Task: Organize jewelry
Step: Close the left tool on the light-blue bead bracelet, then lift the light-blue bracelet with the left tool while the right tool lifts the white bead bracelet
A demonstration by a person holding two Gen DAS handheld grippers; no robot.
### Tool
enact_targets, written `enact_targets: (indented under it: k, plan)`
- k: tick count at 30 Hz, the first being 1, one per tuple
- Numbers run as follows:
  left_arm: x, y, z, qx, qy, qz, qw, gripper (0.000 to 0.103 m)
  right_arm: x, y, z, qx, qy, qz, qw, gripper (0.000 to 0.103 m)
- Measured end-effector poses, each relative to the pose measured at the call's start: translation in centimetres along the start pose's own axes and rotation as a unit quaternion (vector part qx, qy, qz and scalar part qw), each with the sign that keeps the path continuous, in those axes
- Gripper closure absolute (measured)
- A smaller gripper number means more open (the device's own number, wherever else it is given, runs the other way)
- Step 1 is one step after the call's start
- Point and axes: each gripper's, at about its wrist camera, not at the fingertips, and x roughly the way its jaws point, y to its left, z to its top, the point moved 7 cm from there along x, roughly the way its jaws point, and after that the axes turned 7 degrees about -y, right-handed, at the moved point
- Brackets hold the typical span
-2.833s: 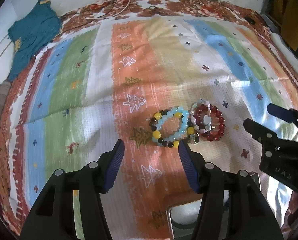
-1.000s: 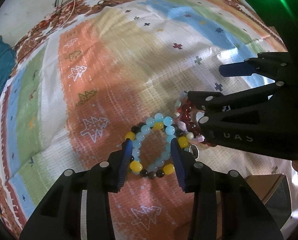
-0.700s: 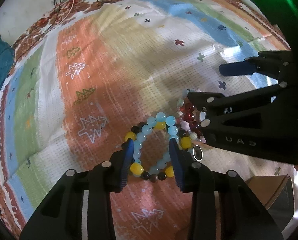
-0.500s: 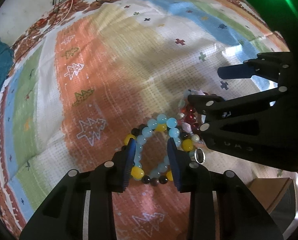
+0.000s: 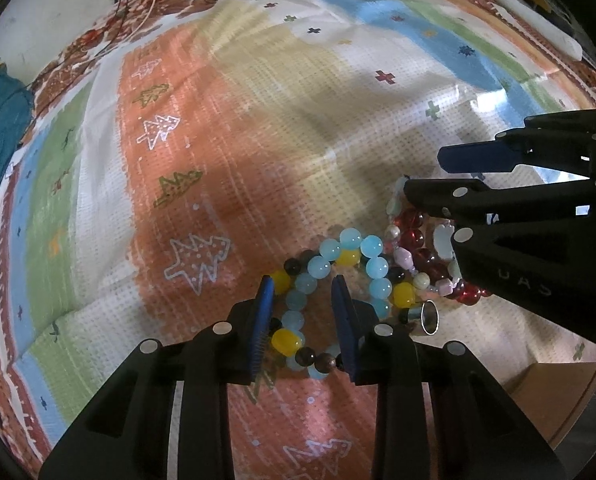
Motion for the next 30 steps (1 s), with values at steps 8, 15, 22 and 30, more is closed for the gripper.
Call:
enact_targets:
  k: [8, 15, 22, 30]
  plan:
    - [0.3, 0.0, -0.1, 0.012, 0.004, 0.017, 0.9998, 0.075, 0.1, 0.5, 0.0, -0.012, -0.001, 0.009, 1.000, 0.082]
    - [0.4, 0.4, -0.3, 0.020, 0.002, 0.043, 0.9989, 0.087, 0.1, 0.9, -0.2, -0.026, -0.004, 0.012, 1.000, 0.088]
    - [0.2, 0.9, -0.1, 0.007, -0.004, 0.041, 0.9991, 0.092, 0.0, 0.9, -0.1, -0.029, -0.009, 0.009, 1.000, 0.089]
    - [-1.0, 0.8, 0.6, -0.014, -0.011, 0.024, 0.9995, 0.092, -1.5, 0.7, -0.1, -0.028, -0.019, -0.003, 0.999, 0.089]
